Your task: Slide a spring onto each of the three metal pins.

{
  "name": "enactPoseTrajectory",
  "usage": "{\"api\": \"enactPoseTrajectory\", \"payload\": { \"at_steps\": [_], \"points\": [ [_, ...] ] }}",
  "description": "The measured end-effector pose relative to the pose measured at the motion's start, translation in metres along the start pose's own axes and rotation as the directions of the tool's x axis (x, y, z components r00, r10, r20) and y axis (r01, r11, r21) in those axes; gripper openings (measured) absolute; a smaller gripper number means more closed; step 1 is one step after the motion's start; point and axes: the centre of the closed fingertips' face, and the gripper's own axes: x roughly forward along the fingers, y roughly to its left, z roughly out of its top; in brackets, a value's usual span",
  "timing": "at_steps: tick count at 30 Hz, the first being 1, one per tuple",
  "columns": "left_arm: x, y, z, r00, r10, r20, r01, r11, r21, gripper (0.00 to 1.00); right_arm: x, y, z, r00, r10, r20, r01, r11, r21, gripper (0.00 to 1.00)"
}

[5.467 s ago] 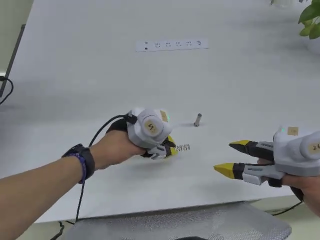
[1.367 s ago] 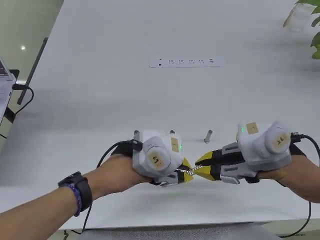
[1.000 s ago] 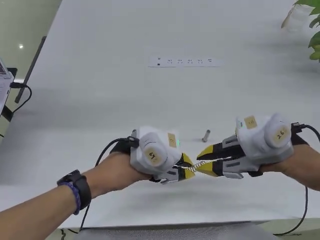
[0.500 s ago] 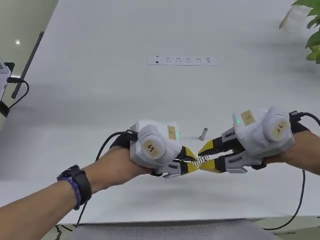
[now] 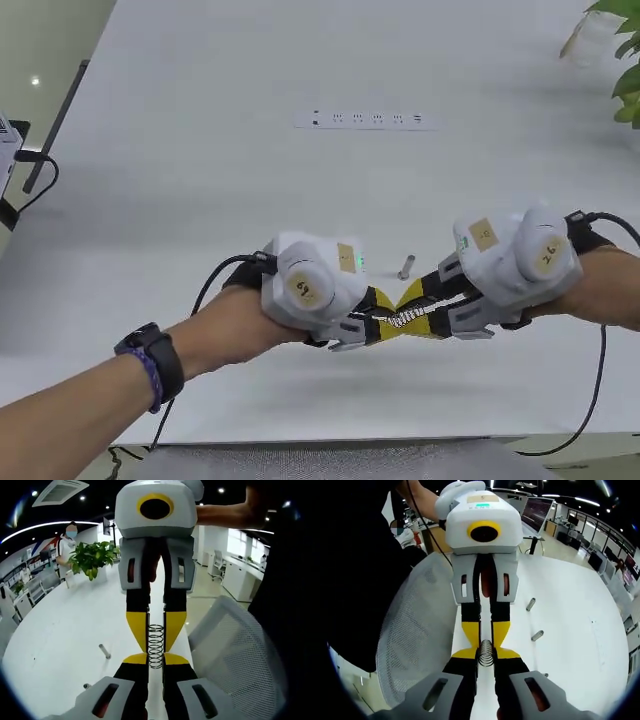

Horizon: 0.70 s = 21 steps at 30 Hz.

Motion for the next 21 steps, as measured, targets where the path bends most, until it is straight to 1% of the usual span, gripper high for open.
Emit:
{"api": "enactPoseTrajectory", "payload": {
  "at_steps": [4, 10, 15, 21],
  "points": [
    [0.0003, 0.0, -0.0001, 1.0, -0.005, 0.001, 0.005, 1.0, -0.005, 0.01, 0.0, 0.001, -0.0013, 0.9998, 0.008, -0.017, -0.009, 1.0, -0.028, 0.09],
    [0.0013, -0.0014, 0.0002, 0.9999, -0.01, 0.002, 0.01, 1.0, -0.001, 0.02, -0.0002, 0.0022, -0.0018, 0.9994, 0.015, -0.031, -0.016, 0.999, -0.05, 0.08],
    [0.0035, -0.0009, 0.0006, 0.9999, -0.013, 0.004, 0.013, 1.0, 0.002, 0.02, -0.0006, 0.0014, -0.0035, 0.9992, 0.011, -0.038, -0.012, 0.999, -0.05, 0.08],
    [0.0087, -0.0007, -0.0014, 0.9999, -0.011, -0.004, 0.011, 1.0, 0.012, 0.03, 0.0011, 0.0009, -0.0082, 0.9978, 0.013, -0.065, -0.016, 0.999, -0.049, 0.08]
  ]
}}
